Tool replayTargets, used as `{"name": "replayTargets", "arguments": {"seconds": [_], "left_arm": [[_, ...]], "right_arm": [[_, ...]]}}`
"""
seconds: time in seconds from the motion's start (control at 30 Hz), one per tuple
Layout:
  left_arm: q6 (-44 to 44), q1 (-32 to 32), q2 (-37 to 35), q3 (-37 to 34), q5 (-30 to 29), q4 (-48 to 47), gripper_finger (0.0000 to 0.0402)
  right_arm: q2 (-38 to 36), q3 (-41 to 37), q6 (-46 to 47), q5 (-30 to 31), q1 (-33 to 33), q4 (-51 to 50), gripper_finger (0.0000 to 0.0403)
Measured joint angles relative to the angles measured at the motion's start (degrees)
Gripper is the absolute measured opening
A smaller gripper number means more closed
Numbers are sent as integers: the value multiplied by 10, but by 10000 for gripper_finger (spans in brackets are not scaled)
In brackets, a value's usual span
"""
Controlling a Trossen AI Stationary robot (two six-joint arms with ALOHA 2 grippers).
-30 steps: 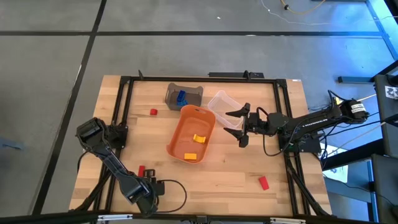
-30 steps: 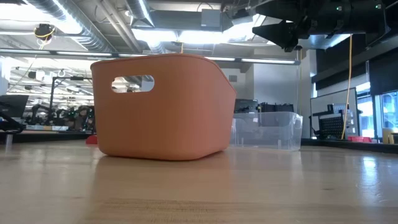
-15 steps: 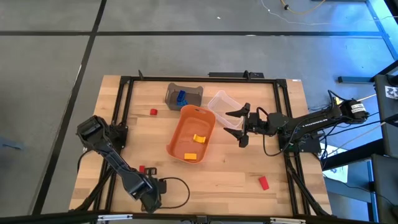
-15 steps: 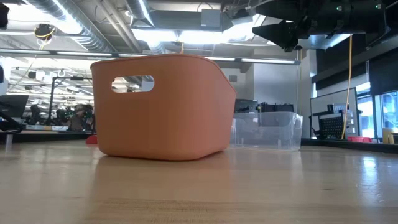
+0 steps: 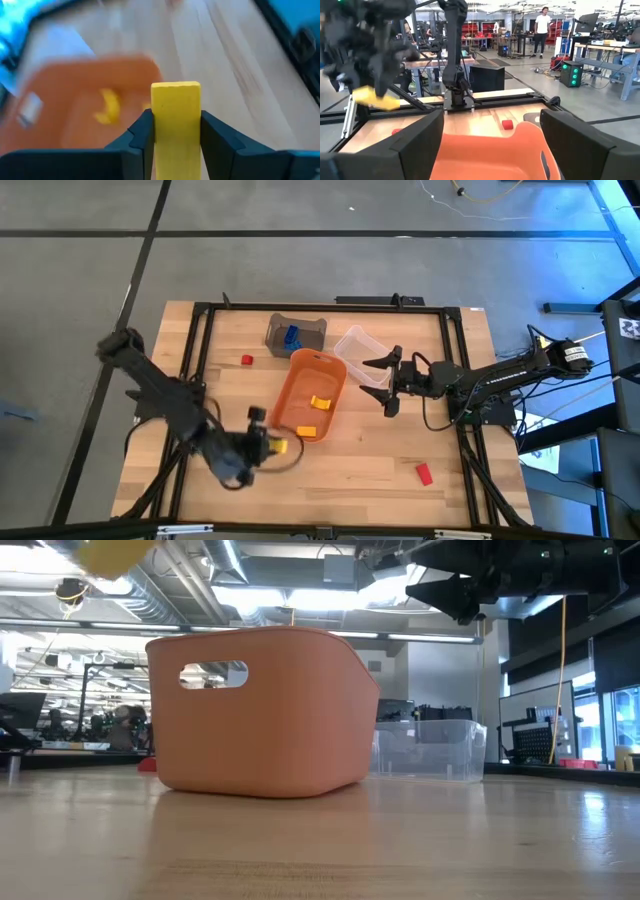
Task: Sort & place blocks by color
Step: Put the yellow block into the orange bin
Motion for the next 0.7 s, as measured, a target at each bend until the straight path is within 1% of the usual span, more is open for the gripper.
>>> {"name": "replayTargets", "arguments": {"seconds": [0.07,0.1,0.17,0.23,0.27,0.33,0.4,0.47,0.5,0.57,0.7], "left_arm": [[77,29,-42,-35,4,77,113],[116,46,-63,-61,17,130,113],[180,89,-98,-123,66,248,113],[217,140,-123,-196,142,367,113],[223,167,-132,-233,175,429,113],[219,215,-135,-301,223,563,113],[196,249,-135,-359,245,691,113],[168,272,-129,-399,258,797,113],[159,280,-126,-417,260,833,113],[154,288,-121,-440,253,874,113],[143,297,-122,-441,250,882,113]], "right_arm": [[0,0,0,0,0,-3,332],[0,0,0,0,0,-3,332],[0,0,0,0,0,-5,332],[0,0,0,0,0,-5,332],[0,0,-1,0,0,-6,332],[0,0,-1,0,0,-6,332],[0,0,0,0,0,-7,332],[0,0,0,0,0,-14,332],[0,0,0,0,0,-14,333],[0,0,0,0,0,-14,332],[0,0,-7,0,-3,-13,332]]}}
